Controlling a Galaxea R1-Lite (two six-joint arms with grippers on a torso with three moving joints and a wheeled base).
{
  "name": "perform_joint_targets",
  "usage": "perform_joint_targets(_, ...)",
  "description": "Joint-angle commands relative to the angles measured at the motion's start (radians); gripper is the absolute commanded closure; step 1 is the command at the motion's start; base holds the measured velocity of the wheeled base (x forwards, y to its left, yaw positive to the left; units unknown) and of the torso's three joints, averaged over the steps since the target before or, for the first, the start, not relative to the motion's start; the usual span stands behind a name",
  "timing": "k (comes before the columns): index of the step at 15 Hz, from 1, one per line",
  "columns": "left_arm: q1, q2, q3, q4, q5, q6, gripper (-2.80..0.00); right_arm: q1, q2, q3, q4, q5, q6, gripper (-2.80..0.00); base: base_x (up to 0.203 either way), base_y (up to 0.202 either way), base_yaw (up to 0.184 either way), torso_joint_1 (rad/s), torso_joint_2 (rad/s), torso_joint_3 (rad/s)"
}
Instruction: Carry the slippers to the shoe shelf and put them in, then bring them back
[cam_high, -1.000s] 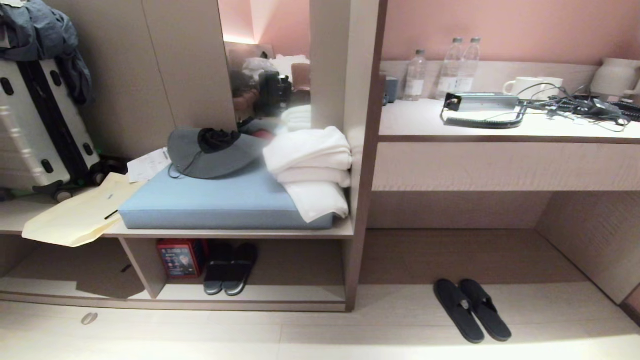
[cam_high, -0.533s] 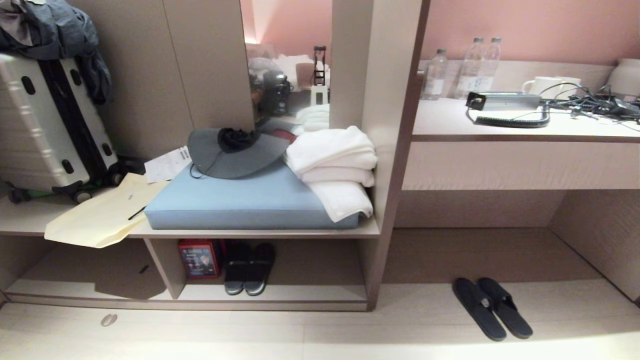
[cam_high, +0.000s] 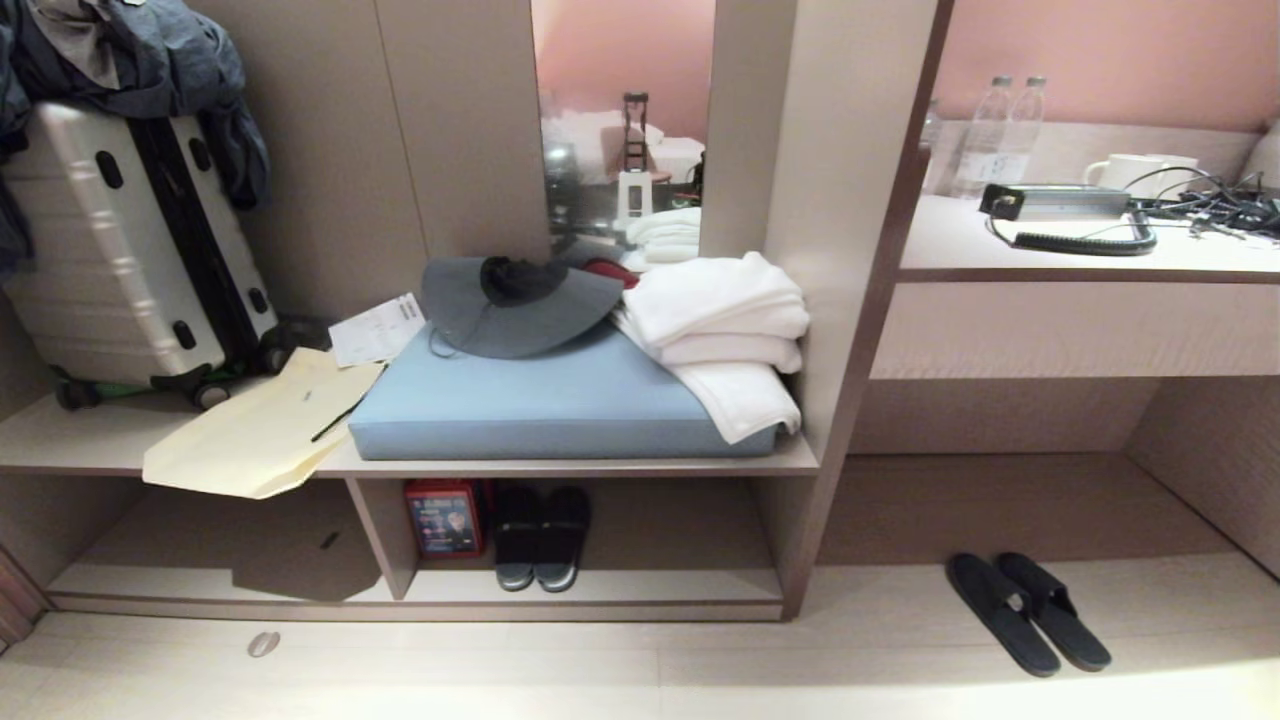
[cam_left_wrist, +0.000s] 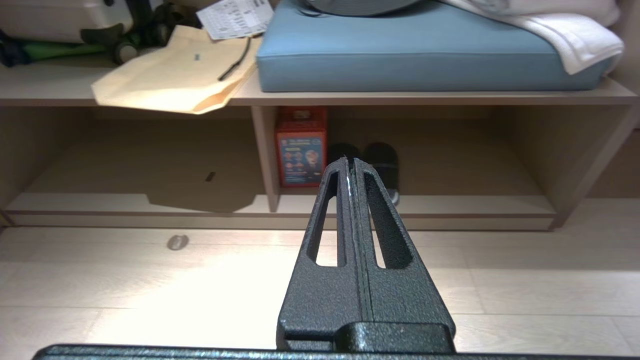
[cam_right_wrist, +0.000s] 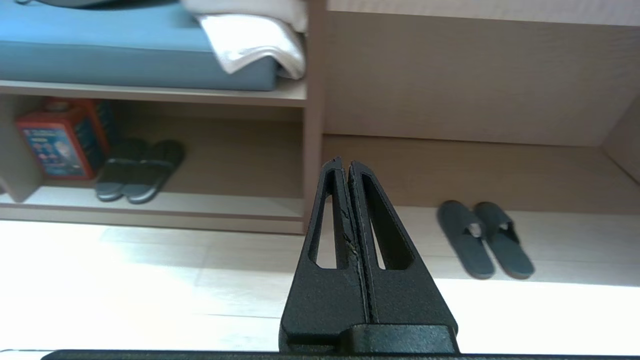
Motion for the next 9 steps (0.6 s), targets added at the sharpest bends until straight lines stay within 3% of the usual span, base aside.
perform_joint_targets(1, 0.0, 0.0, 0.0, 0.0, 0.0, 0.0, 0.0, 0.0, 0.0, 0.002, 0.0, 0.0, 0.0, 0.0, 0.0, 0.193, 0.002, -0.002, 0.01, -0.002)
perform_joint_targets(9, 0.0, 0.0, 0.002, 0.0, 0.0, 0.004, 0.0, 0.0, 0.0, 0.002, 0.0, 0.0, 0.0, 0.0, 0.0, 0.194, -0.001, 0.003, 0.0, 0.002)
